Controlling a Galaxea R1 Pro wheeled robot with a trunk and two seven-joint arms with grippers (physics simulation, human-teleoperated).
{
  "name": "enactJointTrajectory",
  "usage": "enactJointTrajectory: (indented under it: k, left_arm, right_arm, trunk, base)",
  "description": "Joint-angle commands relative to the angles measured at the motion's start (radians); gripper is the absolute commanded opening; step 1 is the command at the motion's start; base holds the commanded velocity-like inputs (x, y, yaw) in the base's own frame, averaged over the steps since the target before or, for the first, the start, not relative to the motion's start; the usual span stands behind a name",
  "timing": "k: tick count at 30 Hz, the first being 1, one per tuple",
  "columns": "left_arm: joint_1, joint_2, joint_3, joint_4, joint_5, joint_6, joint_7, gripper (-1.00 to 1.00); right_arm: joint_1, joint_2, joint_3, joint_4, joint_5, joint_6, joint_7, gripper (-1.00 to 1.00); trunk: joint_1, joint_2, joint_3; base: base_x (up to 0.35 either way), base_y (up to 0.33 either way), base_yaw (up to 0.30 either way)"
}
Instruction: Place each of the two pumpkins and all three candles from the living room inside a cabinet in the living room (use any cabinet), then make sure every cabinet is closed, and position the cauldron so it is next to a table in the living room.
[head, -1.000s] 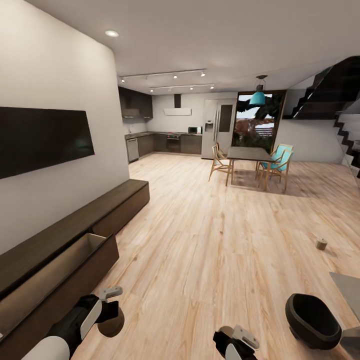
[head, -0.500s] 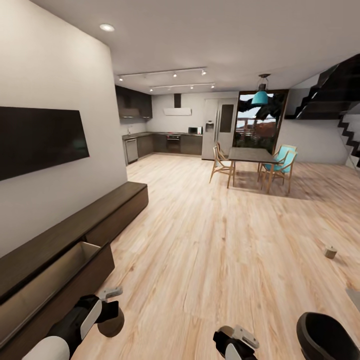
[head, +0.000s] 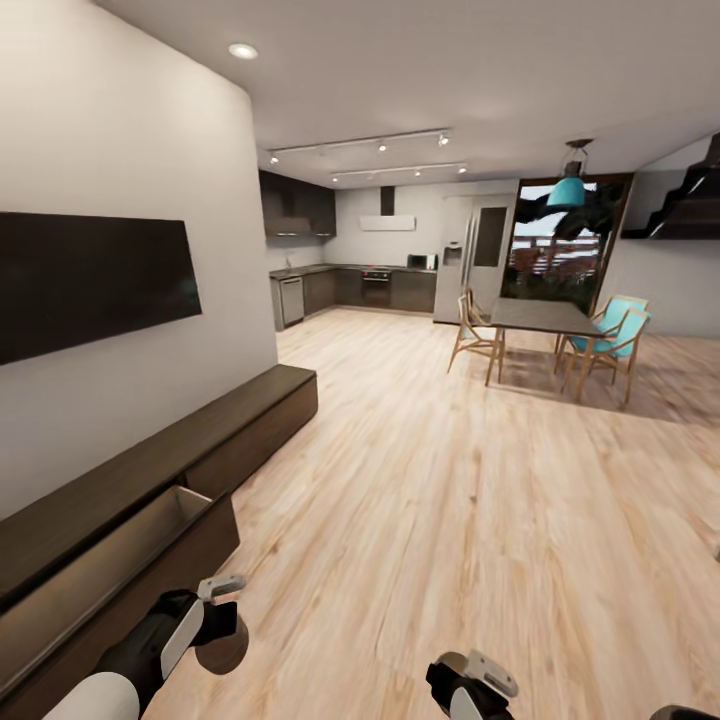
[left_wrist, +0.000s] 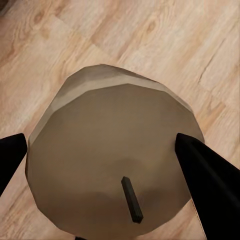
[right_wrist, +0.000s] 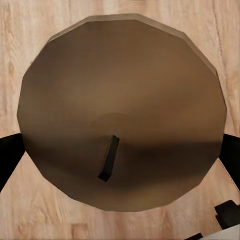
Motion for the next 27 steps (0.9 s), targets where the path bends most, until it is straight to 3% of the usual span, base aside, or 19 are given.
enactJointTrajectory:
  k: [1, 17, 27]
  left_arm:
    - [0.000, 0.000, 0.000, 0.000, 0.000, 0.000, 0.000, -1.00]
    - [0.000, 0.000, 0.001, 0.000, 0.000, -0.008, 0.000, -1.00]
    - [0.000, 0.000, 0.002, 0.000, 0.000, -0.008, 0.000, -1.00]
  right_arm:
    - [0.000, 0.000, 0.000, 0.000, 0.002, 0.000, 0.000, -1.00]
    - [-0.001, 0.002, 0.006, 0.000, 0.009, 0.004, -0.008, -1.00]
    - [-0.001, 0.003, 0.011, 0.000, 0.010, 0.006, -0.008, -1.00]
  trunk:
    - [0.000, 0.000, 0.000]
    - [0.000, 0.000, 0.000]
    - [0.000, 0.000, 0.000]
  base:
    - [0.260, -0.244, 0.290]
    - [0.243, -0.248, 0.291]
    - [0.098, -0.208, 0.291]
